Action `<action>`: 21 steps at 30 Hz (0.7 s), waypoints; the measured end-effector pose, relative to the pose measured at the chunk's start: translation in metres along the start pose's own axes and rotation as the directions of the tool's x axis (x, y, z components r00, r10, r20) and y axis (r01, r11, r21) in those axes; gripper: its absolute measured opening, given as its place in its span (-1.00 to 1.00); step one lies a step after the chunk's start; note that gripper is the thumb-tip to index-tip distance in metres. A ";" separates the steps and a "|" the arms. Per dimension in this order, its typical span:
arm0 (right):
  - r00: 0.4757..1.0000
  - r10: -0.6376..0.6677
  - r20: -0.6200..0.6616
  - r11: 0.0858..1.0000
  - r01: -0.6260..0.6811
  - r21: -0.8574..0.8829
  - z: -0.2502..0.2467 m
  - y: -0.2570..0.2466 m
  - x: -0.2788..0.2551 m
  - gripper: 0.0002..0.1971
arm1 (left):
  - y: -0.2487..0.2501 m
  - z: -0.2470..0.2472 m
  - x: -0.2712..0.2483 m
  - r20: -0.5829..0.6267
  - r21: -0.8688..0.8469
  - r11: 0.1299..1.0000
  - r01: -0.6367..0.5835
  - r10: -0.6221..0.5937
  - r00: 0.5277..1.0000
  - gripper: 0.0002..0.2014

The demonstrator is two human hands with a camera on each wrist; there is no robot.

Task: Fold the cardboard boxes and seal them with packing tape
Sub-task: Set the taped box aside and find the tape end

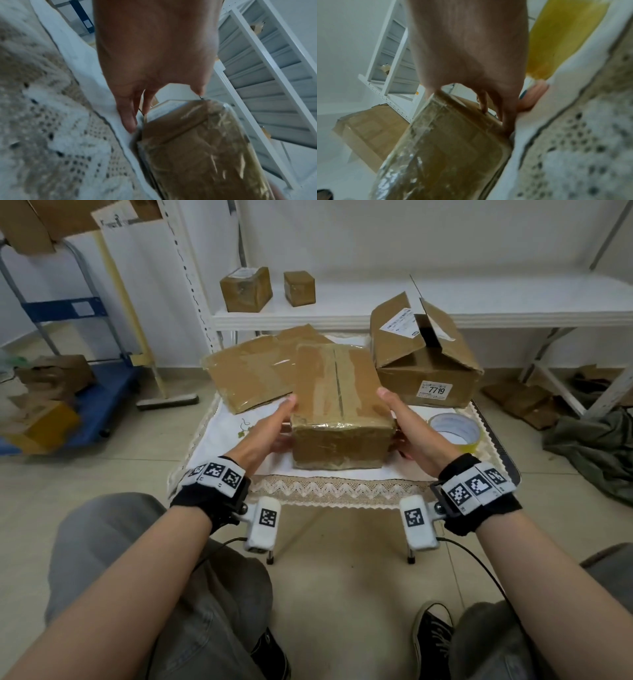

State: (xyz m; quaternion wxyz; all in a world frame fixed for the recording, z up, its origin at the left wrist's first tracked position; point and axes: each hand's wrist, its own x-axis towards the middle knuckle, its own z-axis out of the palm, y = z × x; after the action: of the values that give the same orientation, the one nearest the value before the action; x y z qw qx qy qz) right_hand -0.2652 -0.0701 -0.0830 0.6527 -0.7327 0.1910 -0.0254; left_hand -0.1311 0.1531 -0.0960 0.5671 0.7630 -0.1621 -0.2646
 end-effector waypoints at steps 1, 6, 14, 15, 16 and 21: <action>1.000 -0.003 0.024 1.000 0.002 0.020 0.000 -0.001 0.002 -0.12 | 0.004 0.004 0.000 0.011 -0.009 1.000 -0.015 0.015 1.000 -0.32; 0.996 -0.087 0.014 0.989 0.085 0.119 -0.001 -0.012 -0.002 -0.15 | 0.024 -0.009 -0.011 0.125 -0.151 0.989 0.001 0.018 0.992 -0.53; 0.971 -0.184 -0.152 0.940 0.220 0.262 -0.006 -0.034 -0.004 -0.07 | 0.028 -0.047 -0.016 0.157 -0.421 0.904 -0.078 0.157 0.975 -0.40; 0.963 -0.186 -0.196 0.925 0.238 0.295 -0.008 -0.035 -0.004 -0.08 | 0.027 -0.048 -0.014 0.167 -0.424 0.903 -0.063 0.147 0.975 -0.38; 0.955 -0.181 -0.236 0.912 0.253 0.322 -0.010 -0.035 -0.005 -0.09 | 0.027 -0.048 -0.014 0.174 -0.423 0.905 -0.057 0.143 0.974 -0.36; 0.938 -0.115 -0.328 0.868 0.256 0.426 -0.010 -0.032 -0.008 -0.38 | 0.030 -0.039 -0.010 0.114 -0.376 0.922 -0.095 0.147 0.983 -0.32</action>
State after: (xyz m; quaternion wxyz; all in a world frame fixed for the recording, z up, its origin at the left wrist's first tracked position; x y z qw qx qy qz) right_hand -0.2679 -0.0751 -0.0490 0.7670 -0.5593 0.2017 -0.2412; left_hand -0.1150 0.1795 -0.0564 0.7029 0.6109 -0.1957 -0.3074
